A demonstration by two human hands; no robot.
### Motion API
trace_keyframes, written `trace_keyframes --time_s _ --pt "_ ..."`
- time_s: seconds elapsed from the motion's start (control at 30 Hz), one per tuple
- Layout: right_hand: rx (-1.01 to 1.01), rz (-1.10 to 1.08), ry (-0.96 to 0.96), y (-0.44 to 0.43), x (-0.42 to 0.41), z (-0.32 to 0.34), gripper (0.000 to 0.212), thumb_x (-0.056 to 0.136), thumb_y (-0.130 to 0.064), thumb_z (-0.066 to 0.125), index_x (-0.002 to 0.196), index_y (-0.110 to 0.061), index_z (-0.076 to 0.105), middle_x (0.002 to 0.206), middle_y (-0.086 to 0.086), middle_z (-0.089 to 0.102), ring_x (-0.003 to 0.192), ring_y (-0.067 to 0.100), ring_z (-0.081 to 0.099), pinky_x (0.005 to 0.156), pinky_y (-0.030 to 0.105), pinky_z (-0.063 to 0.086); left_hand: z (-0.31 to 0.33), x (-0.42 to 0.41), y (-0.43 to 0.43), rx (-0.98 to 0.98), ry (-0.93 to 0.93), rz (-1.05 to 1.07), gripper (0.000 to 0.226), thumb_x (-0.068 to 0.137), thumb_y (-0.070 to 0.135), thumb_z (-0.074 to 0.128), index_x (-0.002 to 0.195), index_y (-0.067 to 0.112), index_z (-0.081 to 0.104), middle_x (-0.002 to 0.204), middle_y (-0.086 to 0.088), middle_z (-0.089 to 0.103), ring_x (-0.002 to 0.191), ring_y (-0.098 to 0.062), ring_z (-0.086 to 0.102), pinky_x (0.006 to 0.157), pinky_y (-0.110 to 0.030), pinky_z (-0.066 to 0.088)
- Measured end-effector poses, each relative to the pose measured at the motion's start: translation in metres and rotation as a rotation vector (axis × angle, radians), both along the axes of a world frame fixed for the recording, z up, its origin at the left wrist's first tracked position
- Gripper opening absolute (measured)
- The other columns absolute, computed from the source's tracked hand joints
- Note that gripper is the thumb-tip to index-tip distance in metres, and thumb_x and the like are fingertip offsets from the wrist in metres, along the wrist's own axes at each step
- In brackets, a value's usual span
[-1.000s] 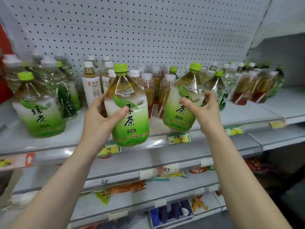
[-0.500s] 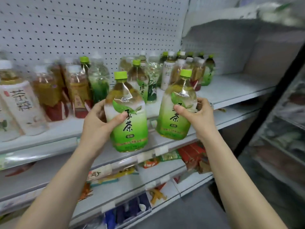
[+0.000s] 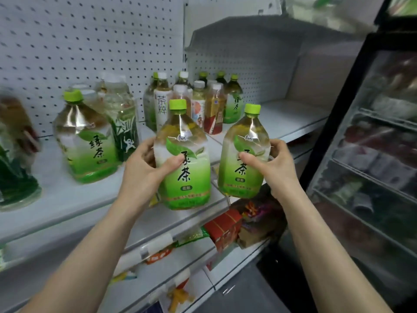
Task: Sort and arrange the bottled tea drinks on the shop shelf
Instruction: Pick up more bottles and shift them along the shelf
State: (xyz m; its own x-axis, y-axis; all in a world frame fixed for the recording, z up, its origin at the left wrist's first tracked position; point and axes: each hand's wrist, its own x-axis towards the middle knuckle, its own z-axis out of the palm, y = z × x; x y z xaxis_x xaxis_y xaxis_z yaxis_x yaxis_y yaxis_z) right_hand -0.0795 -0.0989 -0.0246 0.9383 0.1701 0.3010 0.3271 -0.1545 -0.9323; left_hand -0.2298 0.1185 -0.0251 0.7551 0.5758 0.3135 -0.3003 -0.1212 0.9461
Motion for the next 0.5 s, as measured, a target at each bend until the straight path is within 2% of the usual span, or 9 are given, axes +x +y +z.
trace_keyframes --time_s 0.1,0.23,0.33,0.4,0.5 --pt "0.005 -0.006 -0.020 -0.004 0.043 0.009 0.070 0.053 -0.043 0.094 0.109 -0.030 0.054 0.114 -0.003 0.065 0.106 0.016 0.065 0.090 0.043 0.057 0.010 0.048 -0.001 -0.027 -0.016 -0.002 0.077 0.058 0.028 0.080 0.129 0.009 0.057 0.112 0.000 0.071 0.094 -0.006 0.070 0.073 -0.019 0.056" --pt "0.025 -0.014 -0.057 -0.014 0.094 0.025 0.067 0.063 -0.029 0.093 0.116 -0.020 0.053 0.113 -0.006 0.063 0.102 0.007 0.064 0.081 0.027 0.056 0.024 0.101 -0.006 -0.061 -0.032 0.002 0.064 0.060 0.022 0.079 0.120 0.015 0.060 0.107 0.002 0.072 0.093 -0.006 0.071 0.072 -0.019 0.056" --pt "0.068 -0.014 -0.055 -0.019 0.136 0.030 0.068 0.061 -0.031 0.094 0.115 -0.019 0.055 0.114 -0.003 0.065 0.105 0.013 0.066 0.086 0.034 0.057 0.032 0.131 -0.011 -0.046 -0.035 0.029 0.057 0.069 0.011 0.079 0.121 0.017 0.056 0.106 0.006 0.071 0.089 0.000 0.071 0.070 -0.016 0.055" --pt "0.092 0.004 -0.066 -0.017 0.164 0.034 0.068 0.062 -0.031 0.093 0.116 -0.019 0.055 0.115 -0.002 0.064 0.107 0.013 0.065 0.087 0.033 0.057 0.035 0.148 -0.014 -0.021 -0.040 0.066 0.053 0.074 0.004 0.076 0.120 0.020 0.054 0.103 0.009 0.069 0.084 0.005 0.070 0.067 -0.012 0.054" --pt "0.110 0.066 -0.075 -0.008 0.206 0.033 0.069 0.061 -0.032 0.093 0.117 -0.022 0.053 0.117 -0.003 0.063 0.109 0.013 0.063 0.088 0.032 0.056 0.034 0.168 -0.019 -0.027 -0.057 0.140 0.049 0.075 0.003 0.076 0.115 0.022 0.055 0.099 0.009 0.070 0.082 0.004 0.070 0.066 -0.013 0.054"
